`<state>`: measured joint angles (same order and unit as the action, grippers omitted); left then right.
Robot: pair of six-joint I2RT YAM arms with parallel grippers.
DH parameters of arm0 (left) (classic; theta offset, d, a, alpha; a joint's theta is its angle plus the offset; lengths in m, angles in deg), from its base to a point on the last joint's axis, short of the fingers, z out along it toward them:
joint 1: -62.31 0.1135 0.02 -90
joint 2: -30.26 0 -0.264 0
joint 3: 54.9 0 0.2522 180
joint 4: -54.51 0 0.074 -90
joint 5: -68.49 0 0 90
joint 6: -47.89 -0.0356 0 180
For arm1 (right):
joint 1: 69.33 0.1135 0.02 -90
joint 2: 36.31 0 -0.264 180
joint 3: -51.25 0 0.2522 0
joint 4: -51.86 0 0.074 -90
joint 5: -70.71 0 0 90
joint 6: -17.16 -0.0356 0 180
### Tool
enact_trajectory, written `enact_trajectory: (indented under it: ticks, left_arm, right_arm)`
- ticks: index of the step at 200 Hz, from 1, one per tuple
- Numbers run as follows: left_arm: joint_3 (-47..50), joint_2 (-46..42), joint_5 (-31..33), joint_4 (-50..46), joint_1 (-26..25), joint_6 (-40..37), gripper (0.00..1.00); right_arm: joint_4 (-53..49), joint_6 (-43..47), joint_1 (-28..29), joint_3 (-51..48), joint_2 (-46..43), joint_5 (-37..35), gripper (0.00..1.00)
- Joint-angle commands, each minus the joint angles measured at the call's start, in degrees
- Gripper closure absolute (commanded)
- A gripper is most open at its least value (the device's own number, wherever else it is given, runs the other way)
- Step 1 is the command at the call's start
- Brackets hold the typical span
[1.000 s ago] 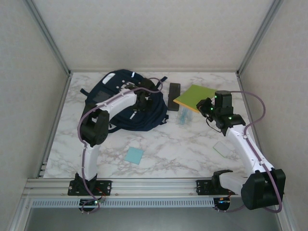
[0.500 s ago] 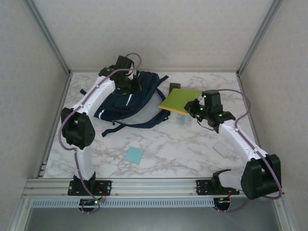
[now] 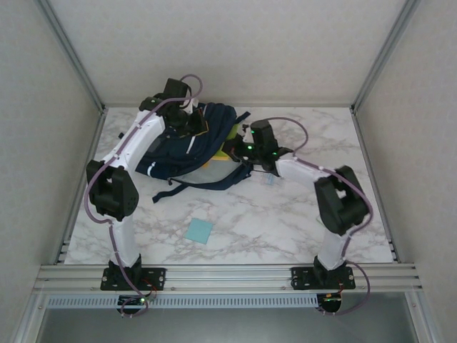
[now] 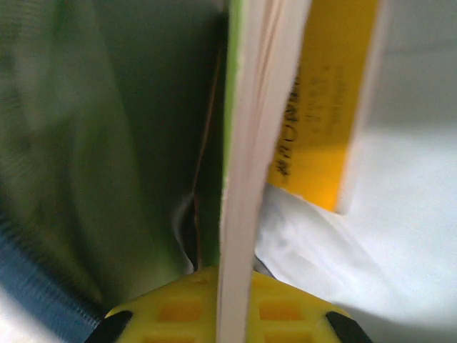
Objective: Pack books, pencil case, and school supplies into a backpack
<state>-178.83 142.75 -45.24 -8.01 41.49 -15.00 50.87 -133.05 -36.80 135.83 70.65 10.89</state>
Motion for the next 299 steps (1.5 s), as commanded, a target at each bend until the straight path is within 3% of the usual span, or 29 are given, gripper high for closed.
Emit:
enact_trajectory:
  ticks: [1,78,99,119,130,177,206,240,255,265,299]
  left_arm:
    - [-3.12,-4.80,-4.88,2.73,-0.09,1.69,1.00]
    - [-5.54,-4.21,-6.72,3.64,0.35,3.12,1.00]
    - [-5.67,-4.03,-6.74,3.96,0.34,3.47,1.00]
    - [-5.42,-3.94,-6.08,4.26,0.49,3.87,1.00]
    - [-5.00,-4.03,-5.66,4.75,0.61,4.33,1.00]
    - [-2.66,-4.94,-4.07,7.39,1.48,5.90,1.00]
    - [-0.62,-5.34,-3.21,8.71,1.59,6.43,1.00]
    - [3.84,-5.56,-1.56,11.71,1.56,8.91,1.00]
    - [5.33,-5.60,-1.53,12.19,1.48,10.35,0.89]
    - [6.43,-6.04,-1.49,12.29,1.48,11.12,0.72]
    - [15.38,-11.83,1.33,12.29,1.71,13.05,0.38]
  right_arm:
    - [9.67,-3.81,1.16,6.59,6.84,5.88,1.00]
    - [-1.21,-2.27,3.54,26.44,25.96,11.69,1.00]
    - [-8.39,-0.32,4.35,34.00,29.80,12.59,1.00]
    - [-15.26,1.46,4.23,36.19,29.76,10.13,0.88]
    - [-18.82,2.64,3.99,35.39,28.28,7.52,0.75]
    - [-28.99,7.06,1.57,26.56,17.05,-0.05,0.37]
    - [-40.10,12.92,-0.72,21.74,8.76,-6.92,0.23]
    - [-48.54,19.17,-2.97,14.81,-1.61,-14.24,0.20]
    - [-52.72,22.00,-3.00,13.70,-5.08,-18.21,0.20]
    - [-54.77,22.66,-2.94,13.09,-6.94,-20.05,0.20]
    - [-55.64,22.31,-1.02,10.70,-11.38,-20.30,0.20]
